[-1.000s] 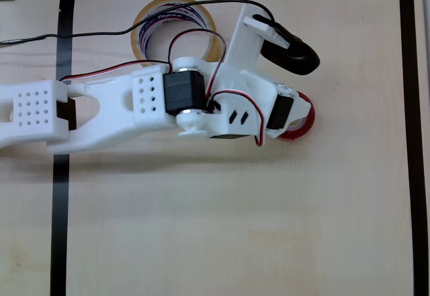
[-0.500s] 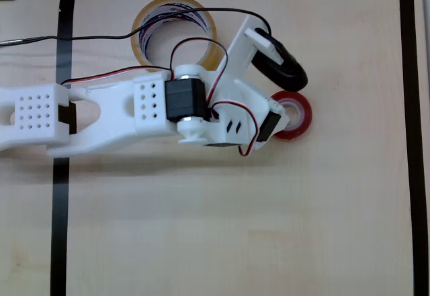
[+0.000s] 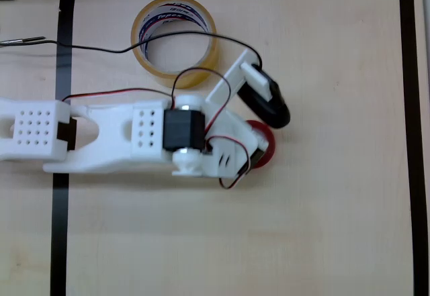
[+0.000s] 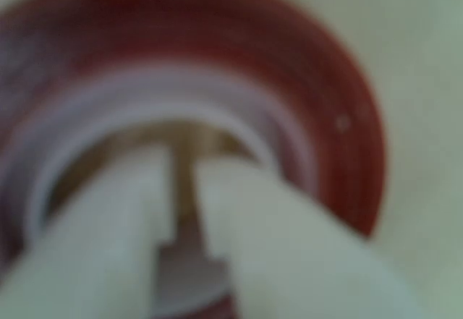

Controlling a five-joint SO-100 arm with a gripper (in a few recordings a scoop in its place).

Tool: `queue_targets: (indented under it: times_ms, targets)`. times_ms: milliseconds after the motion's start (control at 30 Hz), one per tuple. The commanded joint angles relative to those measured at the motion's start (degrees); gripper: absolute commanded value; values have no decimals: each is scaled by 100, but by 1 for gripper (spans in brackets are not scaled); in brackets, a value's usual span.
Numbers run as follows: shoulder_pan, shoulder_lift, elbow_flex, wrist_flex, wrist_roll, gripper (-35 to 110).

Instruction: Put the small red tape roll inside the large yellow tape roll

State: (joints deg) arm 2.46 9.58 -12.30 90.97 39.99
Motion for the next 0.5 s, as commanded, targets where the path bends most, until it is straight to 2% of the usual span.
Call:
queue_targets:
  times_ms: [0, 200, 333, 467]
  targets:
    - [387, 325, -167, 483, -114, 0]
    - [413, 536, -167, 422, -299, 1]
    - [334, 905, -167, 387, -369, 7]
    - [97, 1468, -167, 229, -765, 9]
